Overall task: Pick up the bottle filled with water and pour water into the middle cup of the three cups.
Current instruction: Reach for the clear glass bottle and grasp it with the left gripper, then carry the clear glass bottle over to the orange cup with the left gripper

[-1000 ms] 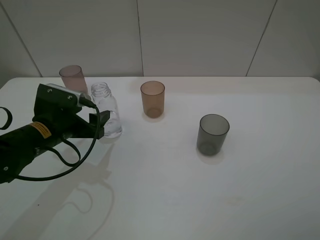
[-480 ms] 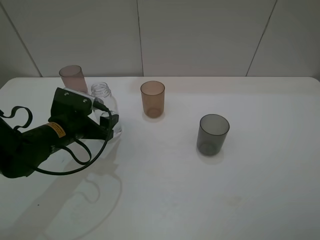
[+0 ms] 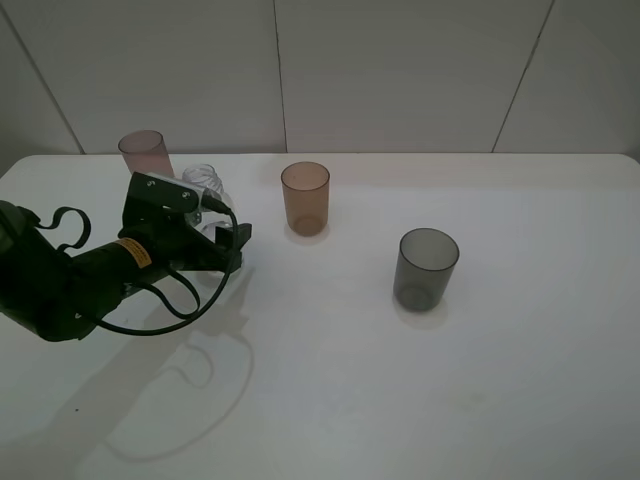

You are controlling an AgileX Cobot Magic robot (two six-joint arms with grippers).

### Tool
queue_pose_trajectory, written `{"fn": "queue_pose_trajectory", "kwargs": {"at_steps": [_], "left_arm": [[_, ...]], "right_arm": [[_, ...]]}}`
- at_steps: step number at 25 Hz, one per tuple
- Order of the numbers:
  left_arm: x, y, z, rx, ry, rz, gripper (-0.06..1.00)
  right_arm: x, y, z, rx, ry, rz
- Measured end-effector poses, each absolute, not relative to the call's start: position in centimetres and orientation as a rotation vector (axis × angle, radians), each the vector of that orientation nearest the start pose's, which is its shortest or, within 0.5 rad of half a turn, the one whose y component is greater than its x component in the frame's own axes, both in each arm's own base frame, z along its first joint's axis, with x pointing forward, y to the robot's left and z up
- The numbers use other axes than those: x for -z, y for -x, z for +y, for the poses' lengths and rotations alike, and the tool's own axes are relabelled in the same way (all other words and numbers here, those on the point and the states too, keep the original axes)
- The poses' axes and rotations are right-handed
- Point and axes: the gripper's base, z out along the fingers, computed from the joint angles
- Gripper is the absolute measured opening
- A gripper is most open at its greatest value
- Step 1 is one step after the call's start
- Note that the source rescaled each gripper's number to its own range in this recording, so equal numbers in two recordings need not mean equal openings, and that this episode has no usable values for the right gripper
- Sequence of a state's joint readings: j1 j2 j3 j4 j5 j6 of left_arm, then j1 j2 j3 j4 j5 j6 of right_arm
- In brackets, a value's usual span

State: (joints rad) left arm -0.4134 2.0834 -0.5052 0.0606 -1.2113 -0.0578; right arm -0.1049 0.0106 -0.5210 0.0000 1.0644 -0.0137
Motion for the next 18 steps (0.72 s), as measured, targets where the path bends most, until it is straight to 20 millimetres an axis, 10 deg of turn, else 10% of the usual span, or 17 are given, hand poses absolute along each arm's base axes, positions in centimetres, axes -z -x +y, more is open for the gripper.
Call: {"fn": "queue_pose_trajectory", "kwargs": {"at_steps": [18], "left_arm": [[-5.7,-28.7,-13.4,0.398,-0.398,1.847,1.00]], "right_arm": [[-28.3,0.6,0.1,0.074,-0.093,2.036]]}}
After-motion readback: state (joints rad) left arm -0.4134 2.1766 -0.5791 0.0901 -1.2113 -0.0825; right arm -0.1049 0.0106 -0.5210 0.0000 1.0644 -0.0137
